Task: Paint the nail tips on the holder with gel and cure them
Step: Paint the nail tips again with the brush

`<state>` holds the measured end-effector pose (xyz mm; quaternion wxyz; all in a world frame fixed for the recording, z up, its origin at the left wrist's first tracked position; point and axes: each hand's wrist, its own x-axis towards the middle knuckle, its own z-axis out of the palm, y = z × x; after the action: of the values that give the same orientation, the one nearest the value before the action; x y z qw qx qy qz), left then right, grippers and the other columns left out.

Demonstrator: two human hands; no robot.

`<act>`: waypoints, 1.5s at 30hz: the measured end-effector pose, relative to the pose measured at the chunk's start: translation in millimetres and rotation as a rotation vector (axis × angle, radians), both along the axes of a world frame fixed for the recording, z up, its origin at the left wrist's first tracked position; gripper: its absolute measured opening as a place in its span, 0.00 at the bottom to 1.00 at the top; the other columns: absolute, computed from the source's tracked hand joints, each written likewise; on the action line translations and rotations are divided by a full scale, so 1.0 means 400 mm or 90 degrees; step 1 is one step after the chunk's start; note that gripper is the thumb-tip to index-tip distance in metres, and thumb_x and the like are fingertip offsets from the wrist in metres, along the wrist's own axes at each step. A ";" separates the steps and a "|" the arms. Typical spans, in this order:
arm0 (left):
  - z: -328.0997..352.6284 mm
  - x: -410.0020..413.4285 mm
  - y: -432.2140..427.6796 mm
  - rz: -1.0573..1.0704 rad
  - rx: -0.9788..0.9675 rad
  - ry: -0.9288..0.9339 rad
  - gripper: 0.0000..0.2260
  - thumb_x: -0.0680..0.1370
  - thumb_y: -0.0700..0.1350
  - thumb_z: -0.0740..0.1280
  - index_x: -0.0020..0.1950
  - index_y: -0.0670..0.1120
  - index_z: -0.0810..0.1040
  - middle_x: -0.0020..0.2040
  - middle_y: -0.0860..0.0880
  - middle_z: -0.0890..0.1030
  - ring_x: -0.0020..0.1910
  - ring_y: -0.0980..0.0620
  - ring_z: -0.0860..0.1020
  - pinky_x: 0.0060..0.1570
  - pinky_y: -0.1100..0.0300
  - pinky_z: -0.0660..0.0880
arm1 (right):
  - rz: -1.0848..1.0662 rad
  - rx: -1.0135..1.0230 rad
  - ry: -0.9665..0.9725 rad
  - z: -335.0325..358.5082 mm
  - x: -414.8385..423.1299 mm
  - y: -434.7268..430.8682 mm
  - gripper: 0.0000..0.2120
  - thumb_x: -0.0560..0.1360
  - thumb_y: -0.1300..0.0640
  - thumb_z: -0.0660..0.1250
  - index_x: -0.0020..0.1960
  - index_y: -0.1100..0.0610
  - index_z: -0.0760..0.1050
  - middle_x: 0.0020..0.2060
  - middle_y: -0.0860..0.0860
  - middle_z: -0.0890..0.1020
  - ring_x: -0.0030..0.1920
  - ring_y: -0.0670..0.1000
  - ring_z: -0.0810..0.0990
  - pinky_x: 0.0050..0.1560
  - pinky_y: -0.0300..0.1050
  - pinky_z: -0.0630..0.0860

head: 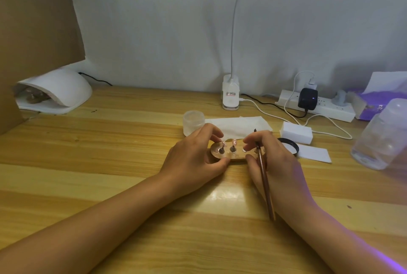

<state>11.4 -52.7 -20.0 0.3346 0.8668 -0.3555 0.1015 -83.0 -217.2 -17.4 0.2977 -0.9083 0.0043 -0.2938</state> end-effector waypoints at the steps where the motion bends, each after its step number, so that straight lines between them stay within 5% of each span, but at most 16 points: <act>1: 0.000 0.000 0.000 0.003 0.001 0.004 0.18 0.72 0.57 0.72 0.57 0.59 0.69 0.54 0.62 0.77 0.34 0.64 0.74 0.37 0.63 0.71 | -0.003 0.009 -0.007 0.002 0.000 0.001 0.14 0.76 0.62 0.68 0.58 0.48 0.70 0.49 0.42 0.79 0.47 0.43 0.79 0.45 0.47 0.79; 5: 0.001 0.004 0.001 0.032 0.005 0.020 0.15 0.75 0.55 0.71 0.57 0.57 0.69 0.55 0.61 0.78 0.34 0.60 0.75 0.43 0.56 0.76 | -0.027 0.092 -0.070 0.009 0.001 -0.007 0.13 0.77 0.64 0.67 0.57 0.52 0.70 0.47 0.44 0.78 0.40 0.44 0.80 0.41 0.50 0.79; 9: 0.002 0.006 0.004 0.051 0.023 0.013 0.14 0.76 0.54 0.70 0.58 0.56 0.69 0.58 0.59 0.78 0.34 0.61 0.73 0.45 0.55 0.77 | -0.050 0.156 -0.120 0.022 -0.003 -0.014 0.13 0.77 0.66 0.66 0.56 0.53 0.69 0.47 0.47 0.78 0.43 0.41 0.79 0.40 0.37 0.77; 19: 0.010 0.003 0.007 0.037 -0.009 0.015 0.15 0.77 0.48 0.71 0.60 0.54 0.70 0.55 0.61 0.75 0.43 0.63 0.79 0.49 0.57 0.77 | -0.052 -0.153 0.071 0.013 -0.043 -0.014 0.18 0.73 0.59 0.67 0.59 0.48 0.65 0.47 0.44 0.73 0.41 0.46 0.74 0.38 0.48 0.77; 28: 0.012 0.001 0.001 0.009 -0.075 0.040 0.15 0.76 0.43 0.71 0.59 0.51 0.70 0.56 0.58 0.73 0.51 0.64 0.79 0.53 0.55 0.79 | -0.040 -0.199 0.052 0.012 -0.033 -0.019 0.11 0.75 0.61 0.68 0.52 0.50 0.69 0.43 0.46 0.76 0.39 0.50 0.75 0.34 0.50 0.76; 33: 0.013 -0.004 0.000 -0.035 -0.080 -0.006 0.12 0.75 0.45 0.72 0.54 0.52 0.73 0.52 0.58 0.74 0.49 0.61 0.76 0.45 0.55 0.79 | 0.021 -0.178 0.023 0.008 -0.028 -0.017 0.11 0.75 0.64 0.68 0.51 0.52 0.71 0.43 0.47 0.77 0.40 0.49 0.77 0.38 0.49 0.79; 39: 0.013 -0.021 -0.002 -0.145 0.000 -0.098 0.14 0.75 0.45 0.65 0.61 0.50 0.78 0.59 0.55 0.78 0.55 0.54 0.76 0.49 0.51 0.76 | 0.188 -0.204 -0.071 0.004 -0.046 0.004 0.03 0.80 0.57 0.61 0.54 0.52 0.70 0.47 0.46 0.76 0.44 0.47 0.75 0.40 0.45 0.75; 41: 0.012 -0.024 0.000 -0.165 0.015 -0.109 0.15 0.74 0.48 0.60 0.57 0.48 0.79 0.57 0.53 0.79 0.57 0.52 0.76 0.50 0.50 0.76 | 0.167 -0.191 0.017 -0.001 -0.016 0.005 0.01 0.80 0.59 0.61 0.51 0.54 0.71 0.50 0.48 0.78 0.47 0.51 0.78 0.45 0.43 0.76; 45: 0.010 -0.025 0.003 -0.167 0.019 -0.109 0.13 0.77 0.52 0.62 0.52 0.49 0.83 0.51 0.54 0.81 0.52 0.52 0.78 0.44 0.50 0.76 | 0.139 -0.080 0.182 -0.026 0.019 -0.053 0.12 0.79 0.68 0.63 0.37 0.60 0.68 0.63 0.63 0.77 0.63 0.62 0.76 0.62 0.52 0.74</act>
<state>1.6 -51.7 -16.1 0.3002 0.8062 -0.4943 0.1251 -75.5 -238.2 -27.9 0.2670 -0.9527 -0.0702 -0.1271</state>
